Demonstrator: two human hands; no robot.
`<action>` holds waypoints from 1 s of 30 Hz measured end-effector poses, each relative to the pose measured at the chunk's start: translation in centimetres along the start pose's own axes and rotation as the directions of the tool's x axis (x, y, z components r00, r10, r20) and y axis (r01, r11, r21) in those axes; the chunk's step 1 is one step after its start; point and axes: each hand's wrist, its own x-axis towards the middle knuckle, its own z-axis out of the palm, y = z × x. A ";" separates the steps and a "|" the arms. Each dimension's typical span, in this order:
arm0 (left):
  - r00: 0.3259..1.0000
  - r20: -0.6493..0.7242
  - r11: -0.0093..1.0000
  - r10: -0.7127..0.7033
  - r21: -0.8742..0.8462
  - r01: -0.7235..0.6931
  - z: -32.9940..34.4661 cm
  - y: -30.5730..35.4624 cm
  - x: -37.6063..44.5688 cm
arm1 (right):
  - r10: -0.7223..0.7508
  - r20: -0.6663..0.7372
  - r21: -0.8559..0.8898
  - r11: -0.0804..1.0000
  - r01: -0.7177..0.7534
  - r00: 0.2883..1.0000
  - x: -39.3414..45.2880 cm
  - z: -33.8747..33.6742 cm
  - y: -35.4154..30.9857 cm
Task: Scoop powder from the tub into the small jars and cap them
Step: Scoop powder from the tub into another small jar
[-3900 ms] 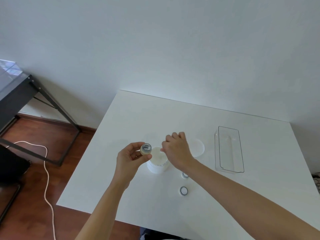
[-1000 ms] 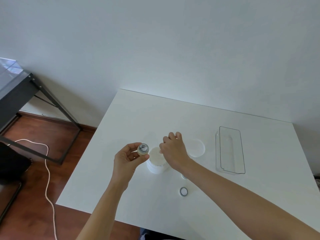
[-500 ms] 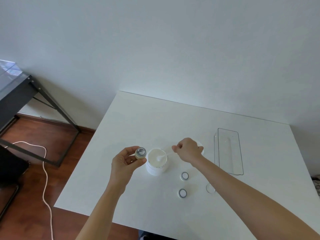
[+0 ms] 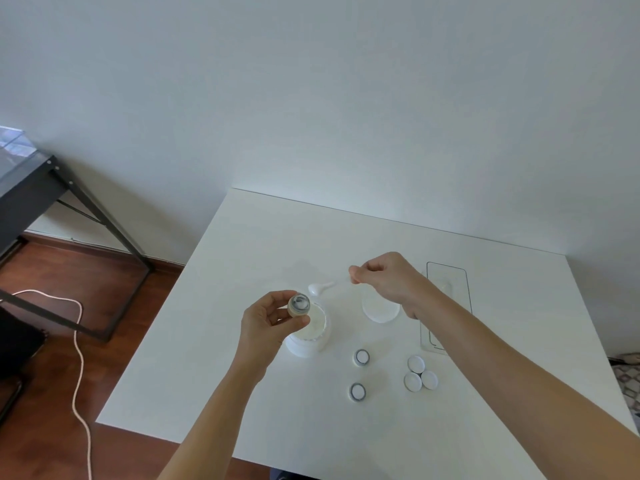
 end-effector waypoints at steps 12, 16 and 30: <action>0.999 0.045 0.999 0.021 -0.051 -0.019 0.8 1.5 0.0 | -0.457 -0.317 -0.367 0.867 0.337 0.831 -1.1 2.7 0.5; 0.999 0.047 0.998 0.020 -0.058 -0.017 0.9 1.6 0.0 | -0.824 -0.237 -0.653 0.527 0.543 0.515 -2.2 2.9 1.2; 0.999 0.038 0.994 0.020 -0.109 -0.016 0.8 2.0 0.4 | -0.989 -0.091 -0.860 0.135 0.492 0.113 -2.7 2.0 3.4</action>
